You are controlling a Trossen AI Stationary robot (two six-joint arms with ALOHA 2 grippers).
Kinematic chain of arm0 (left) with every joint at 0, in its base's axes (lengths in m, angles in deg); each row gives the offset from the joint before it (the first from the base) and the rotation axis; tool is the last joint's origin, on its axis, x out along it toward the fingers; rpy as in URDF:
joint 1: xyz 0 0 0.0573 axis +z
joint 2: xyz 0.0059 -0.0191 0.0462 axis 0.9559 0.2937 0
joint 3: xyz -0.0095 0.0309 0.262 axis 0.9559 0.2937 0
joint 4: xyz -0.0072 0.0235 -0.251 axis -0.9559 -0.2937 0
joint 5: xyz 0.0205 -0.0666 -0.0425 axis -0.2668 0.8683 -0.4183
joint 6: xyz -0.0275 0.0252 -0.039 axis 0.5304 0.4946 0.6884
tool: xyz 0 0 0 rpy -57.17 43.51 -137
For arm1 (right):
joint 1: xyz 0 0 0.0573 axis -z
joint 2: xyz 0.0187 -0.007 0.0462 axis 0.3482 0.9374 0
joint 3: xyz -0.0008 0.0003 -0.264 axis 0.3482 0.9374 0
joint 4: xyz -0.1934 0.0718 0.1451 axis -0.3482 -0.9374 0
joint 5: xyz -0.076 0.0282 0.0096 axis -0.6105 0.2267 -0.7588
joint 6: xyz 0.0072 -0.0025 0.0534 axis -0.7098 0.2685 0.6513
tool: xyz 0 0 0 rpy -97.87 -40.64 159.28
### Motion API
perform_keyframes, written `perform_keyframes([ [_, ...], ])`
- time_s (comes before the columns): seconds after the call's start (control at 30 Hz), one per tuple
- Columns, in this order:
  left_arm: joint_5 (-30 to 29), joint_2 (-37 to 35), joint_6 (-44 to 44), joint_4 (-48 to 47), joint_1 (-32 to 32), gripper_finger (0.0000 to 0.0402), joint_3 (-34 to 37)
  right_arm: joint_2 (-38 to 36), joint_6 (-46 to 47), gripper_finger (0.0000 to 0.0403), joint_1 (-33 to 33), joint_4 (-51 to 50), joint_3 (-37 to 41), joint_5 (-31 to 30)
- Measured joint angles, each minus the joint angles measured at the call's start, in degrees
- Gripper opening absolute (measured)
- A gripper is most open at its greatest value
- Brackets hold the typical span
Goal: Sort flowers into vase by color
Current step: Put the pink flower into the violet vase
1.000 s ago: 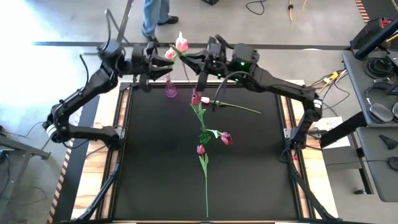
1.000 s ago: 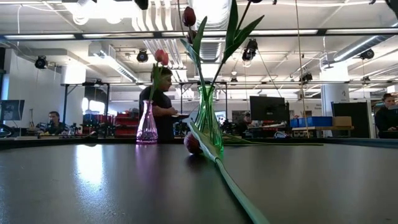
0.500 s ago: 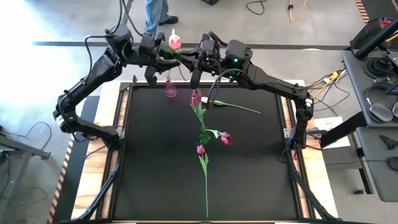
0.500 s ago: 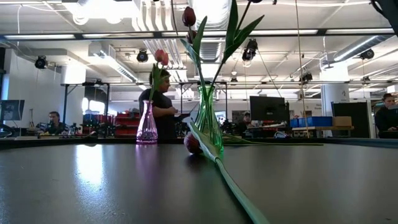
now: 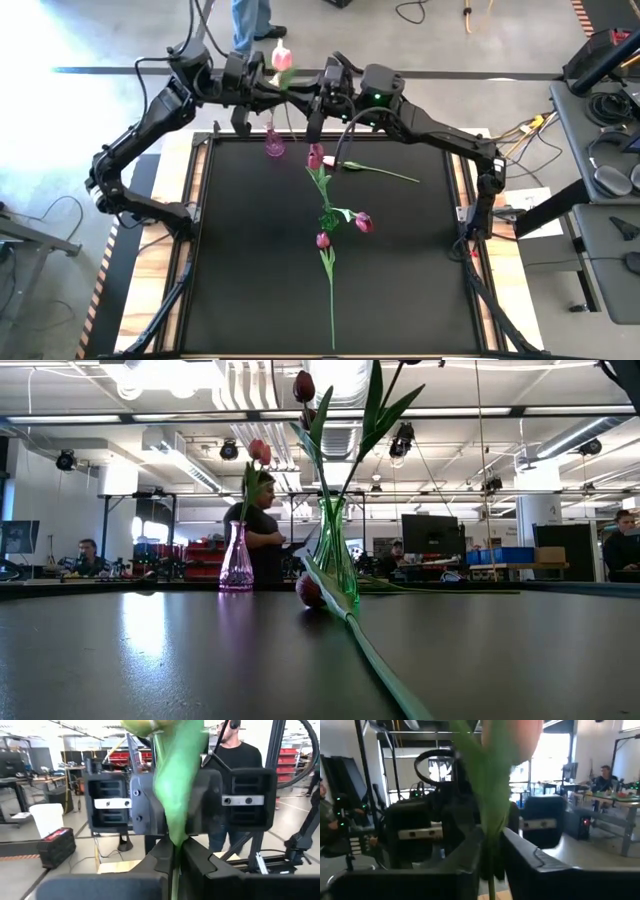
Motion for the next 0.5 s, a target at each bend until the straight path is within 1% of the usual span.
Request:
perform_keyframes([
  [0.07,-1.98,-0.97,-0.97,-0.69,0.35,0.0003,0.0,-0.76,-0.16,0.0088,-0.04,-1.7,0.06,-1.42],
  [0.17,-6.95,-2.96,-2.98,-2.2,1.98,0.0002,0.15,-2.59,-3.13,0.0127,-0.04,-5.96,-0.2,-4.06],
  [0.27,-7.47,-5.08,-2.67,-2.64,5.52,0.0002,1.55,-4.77,-5.99,0.0155,-0.04,-10.36,-0.81,-7.34],
  [0.4,-7.64,-8.3,-1.11,-3.02,10.73,0.0001,5.86,-7.75,-6.77,0.0166,-0.04,-15.82,-0.82,-11.37],
  [0.5,-9.89,-10.94,-0.64,-3.05,14.47,0.0001,10.72,-9.59,-6.78,0.0154,-0.06,-19.22,-0.81,-14.25],
])
